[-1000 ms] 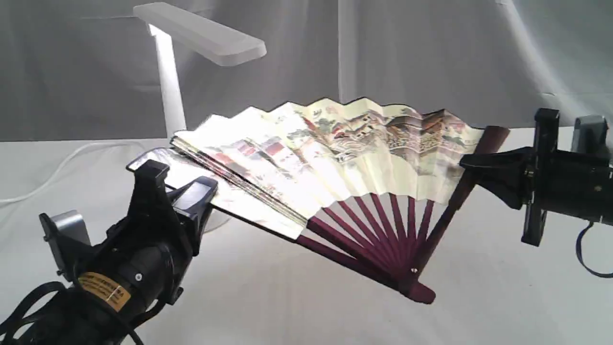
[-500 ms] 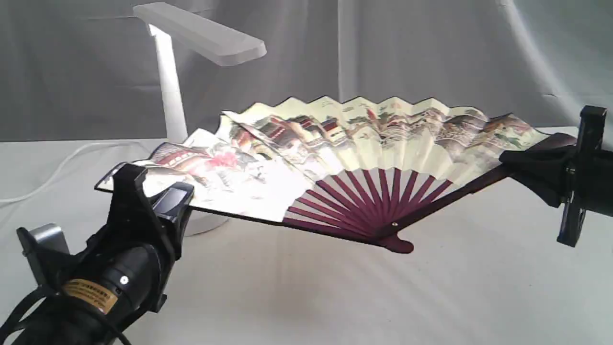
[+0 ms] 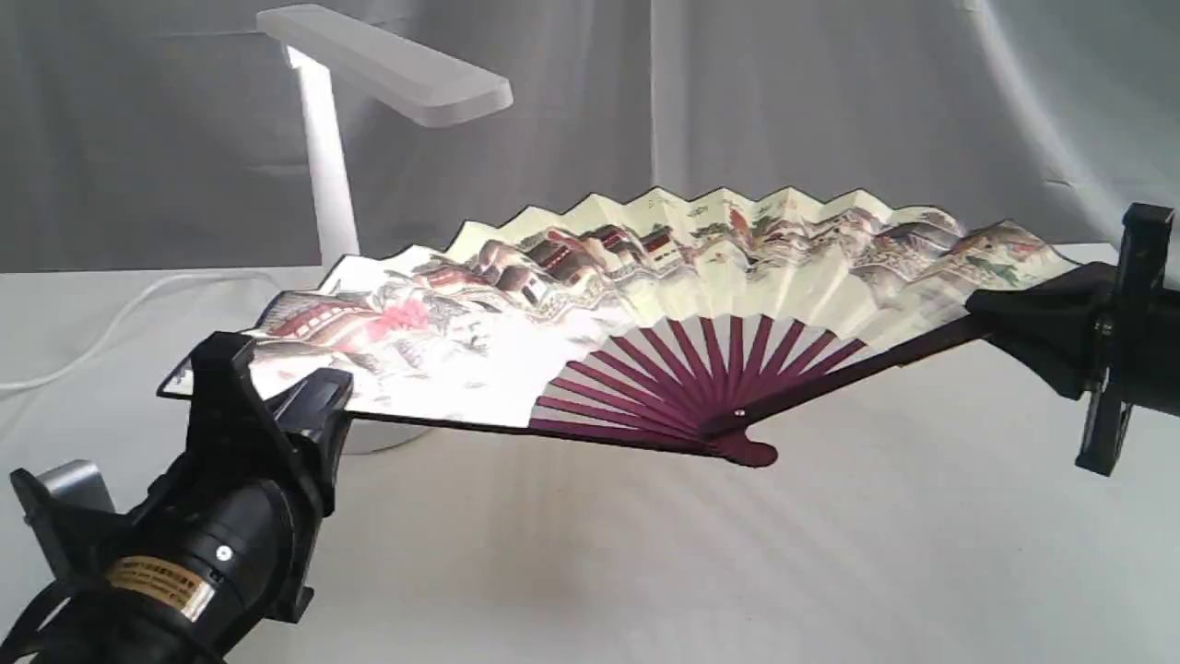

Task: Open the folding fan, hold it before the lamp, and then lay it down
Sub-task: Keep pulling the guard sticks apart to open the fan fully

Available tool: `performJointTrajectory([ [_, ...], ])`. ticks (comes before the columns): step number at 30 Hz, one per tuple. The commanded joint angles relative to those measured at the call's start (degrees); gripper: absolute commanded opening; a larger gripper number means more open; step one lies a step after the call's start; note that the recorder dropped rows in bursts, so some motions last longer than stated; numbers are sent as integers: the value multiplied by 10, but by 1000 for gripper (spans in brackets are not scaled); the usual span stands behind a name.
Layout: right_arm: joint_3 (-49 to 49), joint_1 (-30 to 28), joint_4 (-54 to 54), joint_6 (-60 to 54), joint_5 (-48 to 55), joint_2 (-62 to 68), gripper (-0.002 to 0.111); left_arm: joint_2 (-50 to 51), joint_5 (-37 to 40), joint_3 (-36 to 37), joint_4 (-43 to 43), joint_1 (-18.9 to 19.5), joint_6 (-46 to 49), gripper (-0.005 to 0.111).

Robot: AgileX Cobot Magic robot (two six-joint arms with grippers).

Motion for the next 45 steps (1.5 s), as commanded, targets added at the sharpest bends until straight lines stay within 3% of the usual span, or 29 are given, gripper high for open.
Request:
performJointTrajectory([
  [1, -3, -8, -4, -16, -19, -1, 0, -16, -31, 4, -71, -25, -15, 0],
  [6, -2, -8, -4, -3, -19, -2, 0, -18, -31, 4, -99, -50, -15, 0],
  [23, 8, -8, -4, -1, -19, -42, 0, -71, -31, 4, -77, -50, -19, 0],
  [34, 8, -7, -4, 11, -19, -90, 0, -133, -31, 65, -86, -50, -19, 0],
  [45, 8, -6, -7, 33, -19, -124, 0, -176, -31, 70, -86, -50, -19, 0],
])
